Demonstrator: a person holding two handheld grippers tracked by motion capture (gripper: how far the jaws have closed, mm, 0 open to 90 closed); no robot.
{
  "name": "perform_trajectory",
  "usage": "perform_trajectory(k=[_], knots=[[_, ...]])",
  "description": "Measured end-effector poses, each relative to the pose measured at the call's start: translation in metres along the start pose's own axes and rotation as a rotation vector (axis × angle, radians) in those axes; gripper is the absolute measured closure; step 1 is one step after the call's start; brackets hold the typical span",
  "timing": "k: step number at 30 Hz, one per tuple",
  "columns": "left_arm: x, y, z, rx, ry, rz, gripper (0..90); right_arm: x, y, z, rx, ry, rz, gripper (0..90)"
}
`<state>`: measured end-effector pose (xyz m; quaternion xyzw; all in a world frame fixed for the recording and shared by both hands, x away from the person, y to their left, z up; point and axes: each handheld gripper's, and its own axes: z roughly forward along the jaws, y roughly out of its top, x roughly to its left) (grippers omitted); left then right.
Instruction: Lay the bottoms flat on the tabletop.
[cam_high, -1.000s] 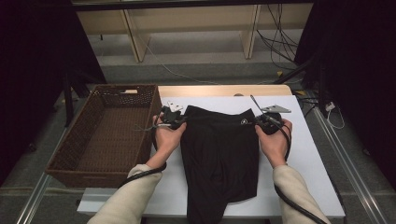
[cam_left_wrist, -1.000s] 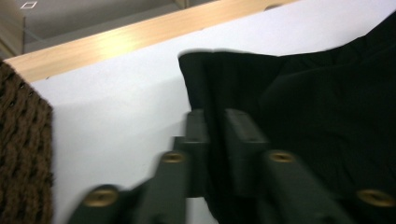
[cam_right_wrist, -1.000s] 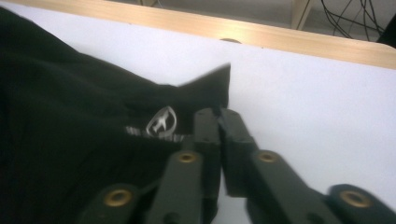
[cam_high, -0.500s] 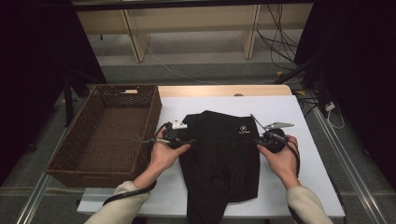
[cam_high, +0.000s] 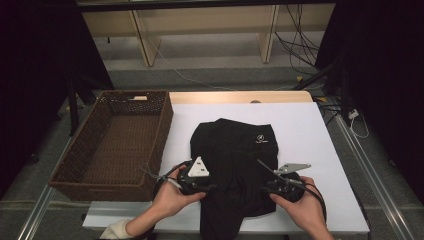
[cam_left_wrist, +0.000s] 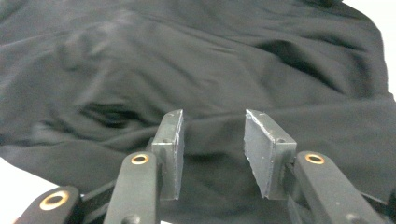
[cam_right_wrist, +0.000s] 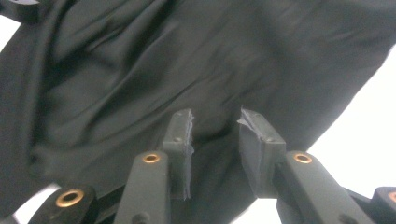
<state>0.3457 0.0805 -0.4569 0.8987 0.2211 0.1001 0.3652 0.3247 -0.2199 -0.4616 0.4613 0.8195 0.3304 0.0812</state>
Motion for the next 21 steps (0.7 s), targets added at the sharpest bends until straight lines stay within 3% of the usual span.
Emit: perform_trajectory(k=[2,5,8,11,15,16,18,21], knots=[[-0.007,0.0,0.004,0.002,-0.029,0.037,57.0,0.004,-0.005,0.001,0.021,0.025,-0.02,64.7],[-0.015,-0.001,0.013,0.015,-0.05,0.052,53.8,0.013,-0.008,0.004,0.067,0.04,-0.067,63.5],[-0.018,-0.003,0.019,0.034,-0.051,0.071,54.6,0.018,-0.008,0.008,0.093,0.067,-0.1,62.2],[-0.021,-0.003,0.023,0.051,-0.055,0.09,59.8,0.021,-0.009,0.011,0.108,0.062,-0.119,63.0],[-0.029,-0.002,0.024,0.076,-0.029,0.088,72.8,0.024,-0.009,0.011,0.124,0.001,-0.189,80.9],[-0.029,-0.002,0.024,0.081,-0.024,0.091,76.1,0.027,-0.008,0.011,0.136,0.007,-0.197,86.0],[-0.031,-0.002,0.025,0.084,-0.011,0.098,82.7,0.029,-0.008,0.011,0.146,0.007,-0.227,89.2],[-0.027,0.0,0.02,0.09,-0.017,0.058,88.6,0.03,-0.007,0.01,0.148,-0.008,-0.252,90.0]])
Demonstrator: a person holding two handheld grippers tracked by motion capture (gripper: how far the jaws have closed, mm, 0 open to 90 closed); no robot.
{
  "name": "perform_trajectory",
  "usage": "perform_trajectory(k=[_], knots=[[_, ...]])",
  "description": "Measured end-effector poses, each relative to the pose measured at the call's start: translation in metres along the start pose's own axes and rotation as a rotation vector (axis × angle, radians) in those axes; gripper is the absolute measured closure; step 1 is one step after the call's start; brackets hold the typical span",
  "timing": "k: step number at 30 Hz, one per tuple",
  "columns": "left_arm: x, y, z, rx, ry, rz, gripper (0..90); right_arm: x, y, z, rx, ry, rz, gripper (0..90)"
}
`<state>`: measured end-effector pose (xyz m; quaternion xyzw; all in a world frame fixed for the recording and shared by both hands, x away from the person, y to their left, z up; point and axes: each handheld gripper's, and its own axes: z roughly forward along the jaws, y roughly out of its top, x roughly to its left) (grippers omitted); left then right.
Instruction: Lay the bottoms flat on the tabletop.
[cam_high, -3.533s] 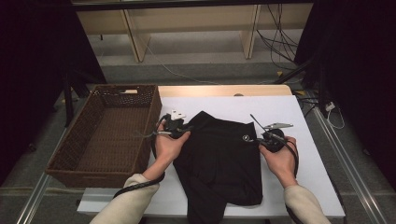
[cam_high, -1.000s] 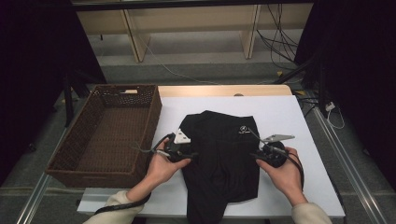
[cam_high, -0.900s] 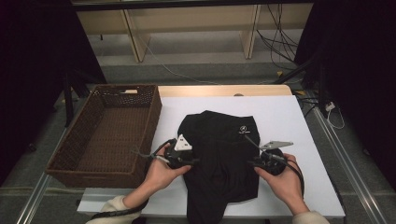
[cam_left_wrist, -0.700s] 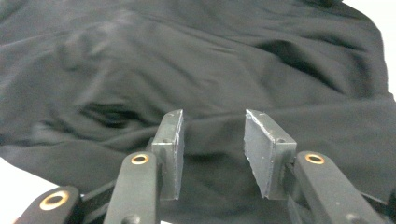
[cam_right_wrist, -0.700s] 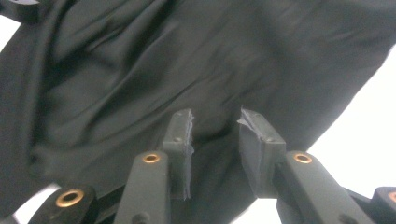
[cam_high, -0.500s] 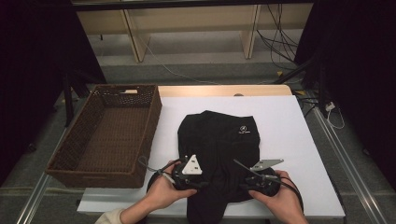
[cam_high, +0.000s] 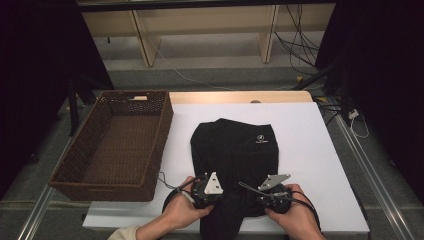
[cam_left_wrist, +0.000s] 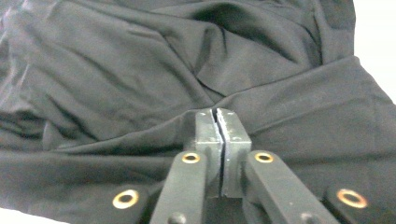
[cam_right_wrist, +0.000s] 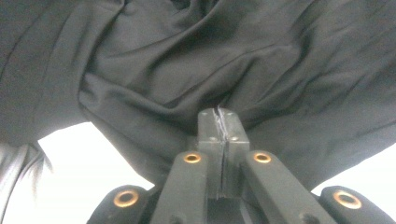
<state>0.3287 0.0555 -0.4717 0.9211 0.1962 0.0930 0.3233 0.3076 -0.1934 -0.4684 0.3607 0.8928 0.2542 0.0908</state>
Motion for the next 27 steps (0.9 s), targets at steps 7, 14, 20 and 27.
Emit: perform_trajectory(k=[7,14,20,27], knots=[[0.022,0.001,-0.024,-0.067,0.024,-0.08,89.4,-0.018,0.001,-0.013,-0.126,-0.02,0.131,90.0],[0.035,-0.002,-0.035,-0.077,0.039,-0.106,89.4,-0.039,0.005,-0.021,-0.182,-0.086,0.229,90.0],[0.038,-0.006,-0.038,-0.059,0.041,-0.103,89.4,-0.058,0.003,-0.025,-0.2,-0.149,0.3,90.0],[0.044,-0.013,-0.042,-0.042,0.055,-0.107,89.2,-0.068,0.003,-0.022,-0.203,-0.224,0.299,86.4]])
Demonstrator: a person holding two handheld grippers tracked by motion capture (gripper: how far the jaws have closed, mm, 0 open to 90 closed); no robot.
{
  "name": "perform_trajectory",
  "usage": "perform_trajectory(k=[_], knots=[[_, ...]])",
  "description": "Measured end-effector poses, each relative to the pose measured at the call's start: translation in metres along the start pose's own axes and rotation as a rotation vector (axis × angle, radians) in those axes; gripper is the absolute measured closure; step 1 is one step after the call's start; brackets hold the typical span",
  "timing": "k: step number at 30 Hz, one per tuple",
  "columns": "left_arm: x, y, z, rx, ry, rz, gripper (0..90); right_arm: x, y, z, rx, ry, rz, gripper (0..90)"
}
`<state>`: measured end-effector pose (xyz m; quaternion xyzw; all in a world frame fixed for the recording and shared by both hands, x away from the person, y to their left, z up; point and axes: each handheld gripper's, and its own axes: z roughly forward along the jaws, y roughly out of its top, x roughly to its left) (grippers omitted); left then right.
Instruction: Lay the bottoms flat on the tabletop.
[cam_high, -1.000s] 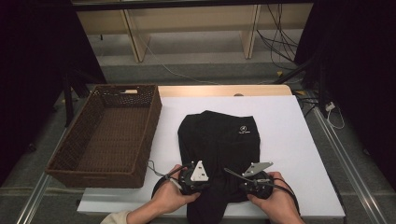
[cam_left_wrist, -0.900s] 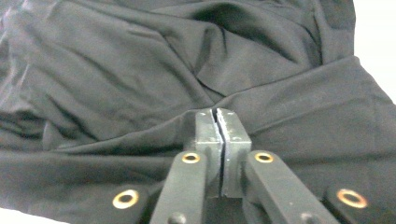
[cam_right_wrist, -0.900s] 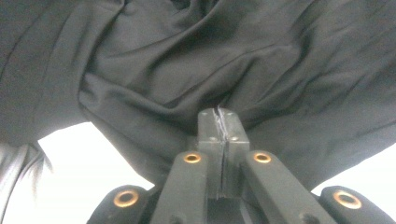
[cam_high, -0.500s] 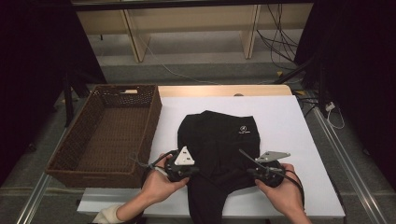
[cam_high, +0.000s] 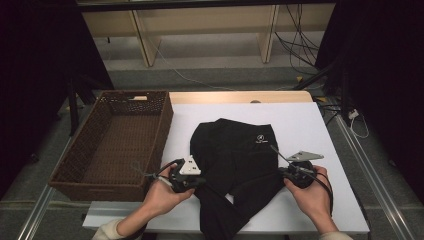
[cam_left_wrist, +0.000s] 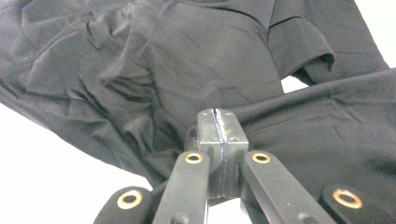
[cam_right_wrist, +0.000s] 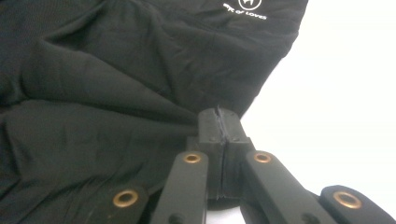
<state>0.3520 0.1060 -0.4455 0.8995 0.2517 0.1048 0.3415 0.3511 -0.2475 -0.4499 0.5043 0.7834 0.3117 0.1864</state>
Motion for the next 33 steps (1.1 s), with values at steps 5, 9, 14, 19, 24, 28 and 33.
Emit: perform_trajectory(k=[5,9,14,19,24,28,33], knots=[[0.001,-0.004,0.001,0.025,-0.003,0.01,88.1,0.016,-0.002,-0.008,-0.001,0.039,-0.064,72.3],[-0.001,-0.007,0.002,0.034,-0.006,0.03,83.4,0.041,-0.009,-0.012,0.044,0.231,-0.172,66.7],[-0.012,0.0,0.003,-0.037,-0.078,0.103,69.4,0.071,-0.02,0.0,0.2,0.354,-0.226,62.1],[-0.035,0.004,0.01,-0.053,-0.202,0.163,64.2,0.077,-0.024,0.006,0.245,0.314,-0.371,67.1],[-0.042,-0.002,0.025,0.029,-0.214,0.205,60.8,0.085,-0.024,0.004,0.259,0.328,-0.321,80.5],[-0.045,-0.006,0.029,0.091,-0.236,0.218,67.2,0.083,-0.025,0.005,0.253,0.346,-0.346,88.4],[-0.041,-0.01,0.023,0.174,-0.241,0.204,83.3,0.082,-0.024,0.005,0.259,0.362,-0.293,89.5]])
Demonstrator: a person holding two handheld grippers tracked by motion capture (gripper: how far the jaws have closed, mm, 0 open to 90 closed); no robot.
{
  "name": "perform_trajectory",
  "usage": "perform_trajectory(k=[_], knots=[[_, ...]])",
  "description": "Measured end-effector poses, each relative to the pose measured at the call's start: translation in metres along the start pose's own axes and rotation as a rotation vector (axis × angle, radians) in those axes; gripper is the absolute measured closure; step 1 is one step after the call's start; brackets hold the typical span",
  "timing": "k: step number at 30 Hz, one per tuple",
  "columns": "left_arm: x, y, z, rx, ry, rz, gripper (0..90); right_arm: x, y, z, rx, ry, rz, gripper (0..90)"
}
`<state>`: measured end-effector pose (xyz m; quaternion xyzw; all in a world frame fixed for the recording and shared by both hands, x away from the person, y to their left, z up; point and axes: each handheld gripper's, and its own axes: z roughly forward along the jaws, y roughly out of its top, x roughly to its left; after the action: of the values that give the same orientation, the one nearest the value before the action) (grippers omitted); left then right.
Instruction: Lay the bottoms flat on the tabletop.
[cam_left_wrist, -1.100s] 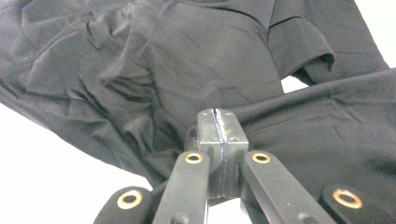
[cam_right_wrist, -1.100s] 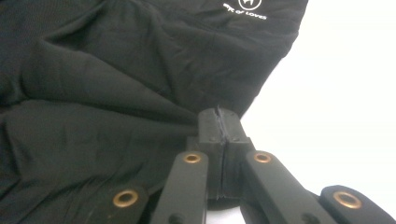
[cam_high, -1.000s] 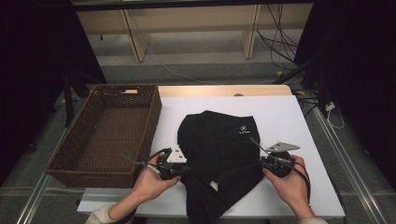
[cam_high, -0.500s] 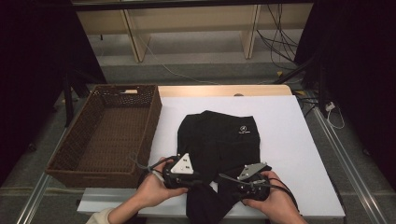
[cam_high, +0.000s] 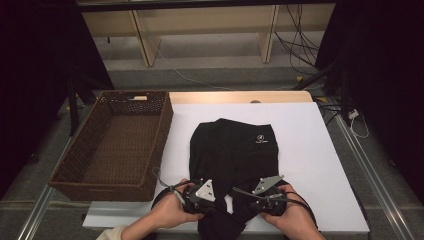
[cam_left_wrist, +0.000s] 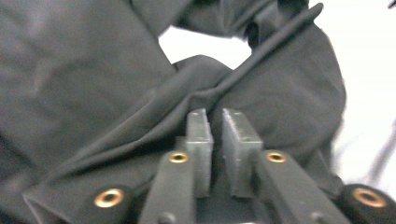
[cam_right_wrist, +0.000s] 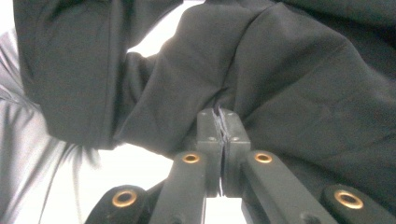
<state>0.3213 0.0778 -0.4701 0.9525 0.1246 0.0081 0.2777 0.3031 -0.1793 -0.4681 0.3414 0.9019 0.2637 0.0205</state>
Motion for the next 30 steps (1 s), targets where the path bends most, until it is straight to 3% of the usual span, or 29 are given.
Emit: perform_trajectory(k=[5,7,11,13,17,20,24,27,30], knots=[[0.005,-0.01,-0.013,0.057,0.032,-0.035,88.7,0.002,0.0,-0.001,0.02,0.054,-0.008,89.5],[0.007,-0.014,-0.019,0.063,0.059,-0.045,88.9,0.003,0.0,-0.002,0.035,0.08,-0.052,89.5],[0.009,-0.014,-0.029,0.0,0.077,-0.061,86.6,0.007,0.002,-0.002,0.021,0.133,-0.047,89.5],[0.006,-0.008,-0.028,-0.058,0.064,-0.052,79.2,0.008,0.004,-0.003,-0.005,0.145,-0.056,89.5],[-0.004,0.009,-0.018,-0.122,-0.023,0.002,64.9,0.009,0.012,-0.008,-0.082,0.133,-0.051,89.6],[-0.01,0.024,-0.011,-0.159,-0.029,0.051,51.9,0.005,0.021,-0.015,-0.162,0.1,-0.022,89.4],[-0.009,0.039,0.001,-0.178,-0.021,0.027,40.8,-0.003,0.033,-0.023,-0.235,0.04,-0.001,89.1],[-0.004,0.046,0.014,-0.167,0.019,0.001,45.6,-0.01,0.04,-0.022,-0.271,0.022,0.008,88.3],[0.001,0.05,0.025,-0.165,0.043,-0.066,67.7,-0.016,0.042,-0.019,-0.277,0.019,0.027,85.0]])
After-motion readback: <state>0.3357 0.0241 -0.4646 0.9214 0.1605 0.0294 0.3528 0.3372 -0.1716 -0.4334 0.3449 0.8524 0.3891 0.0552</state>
